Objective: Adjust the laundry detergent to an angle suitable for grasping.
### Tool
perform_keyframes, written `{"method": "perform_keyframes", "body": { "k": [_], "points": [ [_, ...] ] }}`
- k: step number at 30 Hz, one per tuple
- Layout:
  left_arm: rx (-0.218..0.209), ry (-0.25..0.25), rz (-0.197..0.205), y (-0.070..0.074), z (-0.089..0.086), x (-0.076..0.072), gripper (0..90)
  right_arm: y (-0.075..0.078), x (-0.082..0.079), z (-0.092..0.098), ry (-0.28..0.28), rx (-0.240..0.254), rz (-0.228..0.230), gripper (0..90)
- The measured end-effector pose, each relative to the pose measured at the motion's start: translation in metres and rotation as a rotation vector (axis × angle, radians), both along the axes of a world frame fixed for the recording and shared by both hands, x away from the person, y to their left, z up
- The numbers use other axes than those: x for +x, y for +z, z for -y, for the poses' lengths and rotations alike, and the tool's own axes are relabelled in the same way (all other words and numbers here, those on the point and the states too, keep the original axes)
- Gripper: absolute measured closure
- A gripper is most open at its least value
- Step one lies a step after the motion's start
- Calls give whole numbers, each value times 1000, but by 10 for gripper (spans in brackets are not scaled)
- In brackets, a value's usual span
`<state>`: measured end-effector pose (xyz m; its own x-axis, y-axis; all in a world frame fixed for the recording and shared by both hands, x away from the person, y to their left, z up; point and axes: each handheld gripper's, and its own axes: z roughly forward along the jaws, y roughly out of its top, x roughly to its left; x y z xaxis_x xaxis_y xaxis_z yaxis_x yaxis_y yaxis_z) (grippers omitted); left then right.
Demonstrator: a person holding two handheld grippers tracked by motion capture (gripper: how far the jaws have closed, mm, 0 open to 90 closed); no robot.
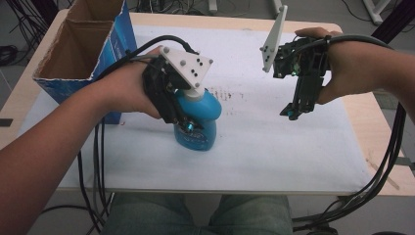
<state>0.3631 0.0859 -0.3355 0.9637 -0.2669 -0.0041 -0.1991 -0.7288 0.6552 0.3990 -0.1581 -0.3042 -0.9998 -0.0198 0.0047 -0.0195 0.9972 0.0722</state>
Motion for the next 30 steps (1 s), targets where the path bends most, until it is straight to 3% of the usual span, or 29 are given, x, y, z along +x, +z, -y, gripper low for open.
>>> {"method": "perform_keyframes", "body": {
  "k": [11, 13, 18, 30],
  "points": [
    [1, 38, -25, 4, -3, -1, 336, 1, -1, 1, 3, 2, 4, 18],
    [19, 46, -21, 7, -4, -1, 333, 1, -1, 1, 4, 3, 3, 18],
    [19, 65, -32, 14, -7, -3, 306, 3, -2, 2, 6, 4, 3, 17],
    [111, 91, -31, 24, -11, -4, 232, 4, -3, 3, 4, 7, 8, 18]
  ]
}}
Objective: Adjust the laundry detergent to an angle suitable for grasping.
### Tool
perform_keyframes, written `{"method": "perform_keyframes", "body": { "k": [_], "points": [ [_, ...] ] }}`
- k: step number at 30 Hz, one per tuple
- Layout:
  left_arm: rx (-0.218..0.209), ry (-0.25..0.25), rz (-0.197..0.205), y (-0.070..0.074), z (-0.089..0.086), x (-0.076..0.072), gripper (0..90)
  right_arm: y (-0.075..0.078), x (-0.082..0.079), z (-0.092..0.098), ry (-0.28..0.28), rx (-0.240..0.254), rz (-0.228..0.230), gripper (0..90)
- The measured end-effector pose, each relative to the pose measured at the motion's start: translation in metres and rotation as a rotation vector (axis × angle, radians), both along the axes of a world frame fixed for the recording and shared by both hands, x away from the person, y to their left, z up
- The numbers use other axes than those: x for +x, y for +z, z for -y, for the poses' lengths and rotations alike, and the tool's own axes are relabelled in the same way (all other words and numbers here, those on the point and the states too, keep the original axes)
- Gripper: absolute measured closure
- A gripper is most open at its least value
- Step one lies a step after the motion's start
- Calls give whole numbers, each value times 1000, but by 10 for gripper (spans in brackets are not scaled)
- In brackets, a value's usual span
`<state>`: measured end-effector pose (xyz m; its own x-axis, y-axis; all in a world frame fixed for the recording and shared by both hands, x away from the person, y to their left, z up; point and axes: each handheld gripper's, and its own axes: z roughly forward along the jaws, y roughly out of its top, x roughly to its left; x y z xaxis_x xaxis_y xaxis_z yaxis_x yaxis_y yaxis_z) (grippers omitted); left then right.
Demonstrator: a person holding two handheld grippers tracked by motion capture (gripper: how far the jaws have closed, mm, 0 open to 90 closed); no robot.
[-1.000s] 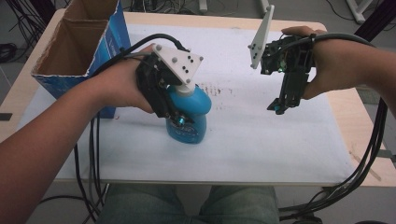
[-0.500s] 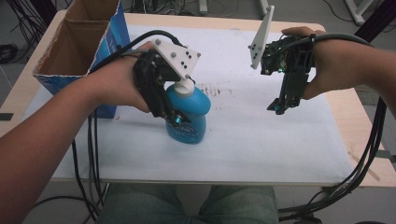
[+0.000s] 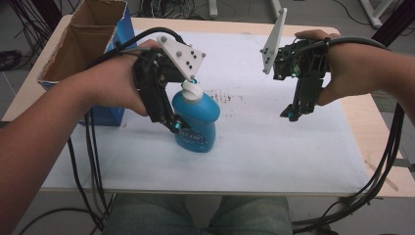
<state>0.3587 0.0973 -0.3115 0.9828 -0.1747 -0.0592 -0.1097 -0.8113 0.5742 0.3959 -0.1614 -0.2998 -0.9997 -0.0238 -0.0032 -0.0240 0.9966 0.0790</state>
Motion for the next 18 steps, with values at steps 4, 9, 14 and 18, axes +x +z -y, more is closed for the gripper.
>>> {"method": "perform_keyframes", "body": {
  "k": [4, 9, 14, 18],
  "points": [
    [31, 9, 3, 5, -3, 0, 225, 0, 0, 1, -3, -1, 2, 18],
    [87, 13, -1, 12, -8, 1, 195, 1, 0, 0, -1, 2, 2, 17],
    [149, 36, 13, 18, -13, 4, 168, 0, 0, -1, 3, 6, 0, 18],
    [194, 48, 19, 24, -16, 6, 152, 0, 1, 0, 5, 6, 0, 18]
  ]
}}
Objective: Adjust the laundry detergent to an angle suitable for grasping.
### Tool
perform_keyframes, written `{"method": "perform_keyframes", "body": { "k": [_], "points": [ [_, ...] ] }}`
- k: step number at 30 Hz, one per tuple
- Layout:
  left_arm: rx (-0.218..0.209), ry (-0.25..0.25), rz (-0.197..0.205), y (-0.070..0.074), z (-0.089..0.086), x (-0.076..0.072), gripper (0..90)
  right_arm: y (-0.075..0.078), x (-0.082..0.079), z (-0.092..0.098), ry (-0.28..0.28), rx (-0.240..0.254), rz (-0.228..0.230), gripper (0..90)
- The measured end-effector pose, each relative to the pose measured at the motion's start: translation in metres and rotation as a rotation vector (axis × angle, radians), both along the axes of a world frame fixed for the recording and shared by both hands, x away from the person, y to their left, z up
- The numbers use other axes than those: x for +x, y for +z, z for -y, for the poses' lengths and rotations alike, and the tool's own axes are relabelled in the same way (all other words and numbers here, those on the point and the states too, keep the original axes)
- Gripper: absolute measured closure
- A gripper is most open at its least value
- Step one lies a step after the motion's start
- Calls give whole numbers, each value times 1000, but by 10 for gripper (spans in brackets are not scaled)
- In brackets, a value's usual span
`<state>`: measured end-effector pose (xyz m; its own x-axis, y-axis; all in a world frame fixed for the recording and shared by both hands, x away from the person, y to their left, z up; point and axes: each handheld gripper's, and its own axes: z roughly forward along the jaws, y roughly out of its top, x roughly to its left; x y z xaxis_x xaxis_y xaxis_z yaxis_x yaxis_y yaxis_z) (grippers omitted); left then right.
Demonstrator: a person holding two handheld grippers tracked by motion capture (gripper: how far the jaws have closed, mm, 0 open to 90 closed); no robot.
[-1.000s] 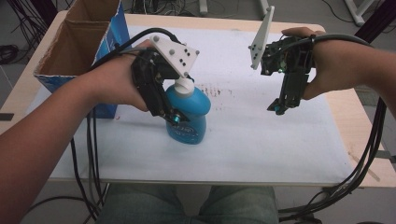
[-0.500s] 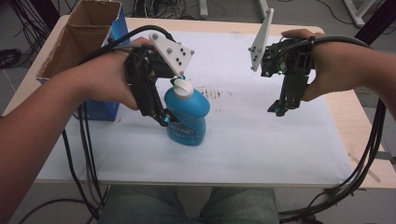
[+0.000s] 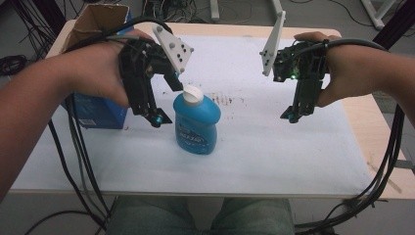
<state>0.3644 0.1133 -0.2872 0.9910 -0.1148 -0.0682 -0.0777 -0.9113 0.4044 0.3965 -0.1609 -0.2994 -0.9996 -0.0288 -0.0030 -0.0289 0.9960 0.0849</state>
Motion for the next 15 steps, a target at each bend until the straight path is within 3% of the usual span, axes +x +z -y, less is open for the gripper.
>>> {"method": "perform_keyframes", "body": {
  "k": [8, 15],
  "points": [
    [91, 44, 20, 9, -3, 4, 61, 3, 0, 1, -8, -1, -2, 18],
    [137, 68, 20, 15, -4, 10, 41, 4, 2, 1, -8, 1, -1, 18]
  ]
}}
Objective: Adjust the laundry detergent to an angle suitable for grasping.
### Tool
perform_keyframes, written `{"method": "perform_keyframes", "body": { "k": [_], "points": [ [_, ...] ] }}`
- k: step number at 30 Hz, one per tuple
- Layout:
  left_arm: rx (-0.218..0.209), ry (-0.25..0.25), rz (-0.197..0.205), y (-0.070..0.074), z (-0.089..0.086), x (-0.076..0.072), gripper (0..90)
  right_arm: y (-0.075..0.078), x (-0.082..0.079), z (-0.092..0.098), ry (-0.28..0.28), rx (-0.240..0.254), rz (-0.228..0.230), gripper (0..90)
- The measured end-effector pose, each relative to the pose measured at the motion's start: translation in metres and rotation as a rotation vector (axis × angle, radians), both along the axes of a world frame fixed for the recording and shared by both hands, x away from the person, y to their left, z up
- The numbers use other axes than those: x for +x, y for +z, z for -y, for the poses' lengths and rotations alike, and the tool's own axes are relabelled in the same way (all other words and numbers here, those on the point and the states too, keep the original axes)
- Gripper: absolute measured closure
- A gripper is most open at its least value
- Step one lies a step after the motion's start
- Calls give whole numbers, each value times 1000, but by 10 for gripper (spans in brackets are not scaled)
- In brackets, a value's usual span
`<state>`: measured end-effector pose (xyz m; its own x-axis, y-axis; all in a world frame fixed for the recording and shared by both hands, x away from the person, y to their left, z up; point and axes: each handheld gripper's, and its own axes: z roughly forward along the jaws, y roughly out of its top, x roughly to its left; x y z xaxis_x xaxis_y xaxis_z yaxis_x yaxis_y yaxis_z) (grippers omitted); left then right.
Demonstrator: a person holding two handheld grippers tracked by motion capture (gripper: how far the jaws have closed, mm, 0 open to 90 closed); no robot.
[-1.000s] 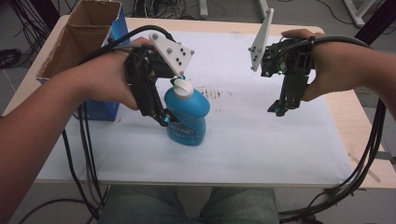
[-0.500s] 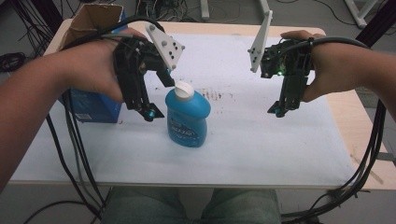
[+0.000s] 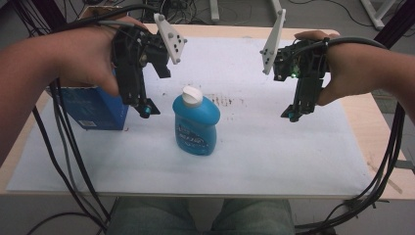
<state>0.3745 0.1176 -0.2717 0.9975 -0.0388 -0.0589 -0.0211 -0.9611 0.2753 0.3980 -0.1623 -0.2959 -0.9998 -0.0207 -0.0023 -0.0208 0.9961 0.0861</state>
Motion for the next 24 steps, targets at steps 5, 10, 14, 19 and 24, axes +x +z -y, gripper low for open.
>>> {"method": "perform_keyframes", "body": {
  "k": [5, 10, 14, 19, 24],
  "points": [
    [67, 23, -2, 4, 0, 6, 31, 0, 1, 0, -1, 2, -1, 18],
    [99, 35, -4, 10, 0, 10, 16, -1, 1, -1, -2, 4, -3, 18],
    [124, 41, -11, 12, 0, 13, 16, -1, 1, -1, -2, 2, -5, 18],
    [136, 64, -7, 14, -1, 20, 16, 0, 2, -1, 1, -2, -5, 18],
    [157, 96, 0, 18, -2, 31, 16, 2, 3, -3, 1, -2, -3, 18]
  ]
}}
